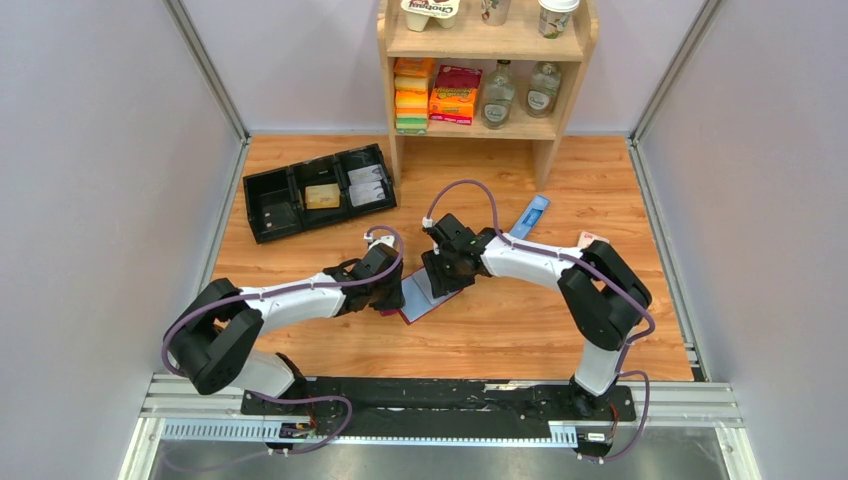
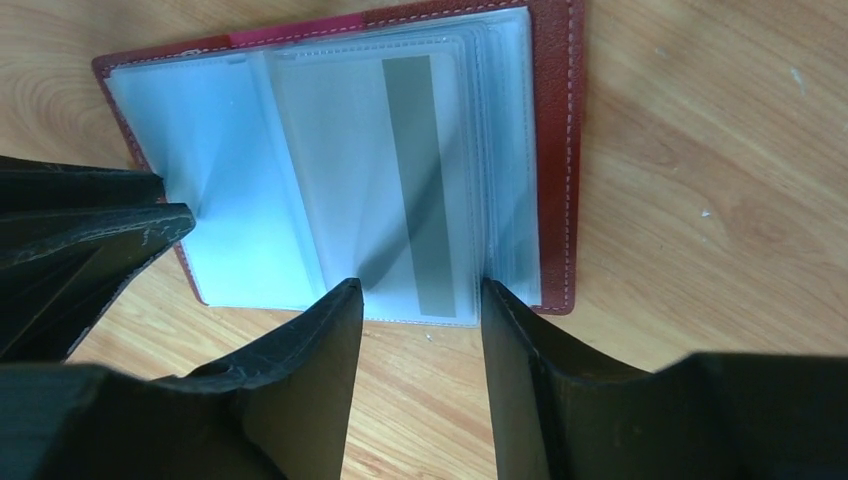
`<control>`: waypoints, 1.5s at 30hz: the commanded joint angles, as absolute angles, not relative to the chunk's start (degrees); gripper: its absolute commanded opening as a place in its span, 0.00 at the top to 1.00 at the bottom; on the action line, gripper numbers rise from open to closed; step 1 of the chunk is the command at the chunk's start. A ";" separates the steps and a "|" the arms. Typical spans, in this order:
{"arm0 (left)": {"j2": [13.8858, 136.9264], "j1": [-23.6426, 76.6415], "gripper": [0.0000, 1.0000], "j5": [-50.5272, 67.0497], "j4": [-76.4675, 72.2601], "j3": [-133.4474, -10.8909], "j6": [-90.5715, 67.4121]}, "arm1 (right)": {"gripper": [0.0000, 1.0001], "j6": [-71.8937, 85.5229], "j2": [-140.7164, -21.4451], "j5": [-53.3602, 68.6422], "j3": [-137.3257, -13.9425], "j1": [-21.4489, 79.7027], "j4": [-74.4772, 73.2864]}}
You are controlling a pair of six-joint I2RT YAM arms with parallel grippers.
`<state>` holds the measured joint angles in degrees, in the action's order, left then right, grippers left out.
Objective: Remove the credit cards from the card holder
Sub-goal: Remove the credit card from the card holder.
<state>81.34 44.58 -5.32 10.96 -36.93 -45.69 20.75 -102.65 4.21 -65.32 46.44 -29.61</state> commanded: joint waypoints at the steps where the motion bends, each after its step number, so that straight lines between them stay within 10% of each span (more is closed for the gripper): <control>1: 83.23 44.82 0.73 -3.51 10.90 -36.91 -45.62 | 0.52 21.62 -100.37 8.61 -65.39 46.93 -26.02; 30: 57.16 44.82 0.71 -17.48 14.32 -26.20 -57.47 | 0.46 19.51 -102.13 26.45 -67.15 50.18 -22.50; 45: 57.74 44.82 0.70 -12.92 10.54 -28.12 -54.67 | 0.36 18.03 -100.55 12.41 -67.15 48.51 -22.58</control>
<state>55.86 44.64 -13.47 11.64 -25.08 -55.22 20.23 -102.10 19.29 -64.90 47.27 -23.11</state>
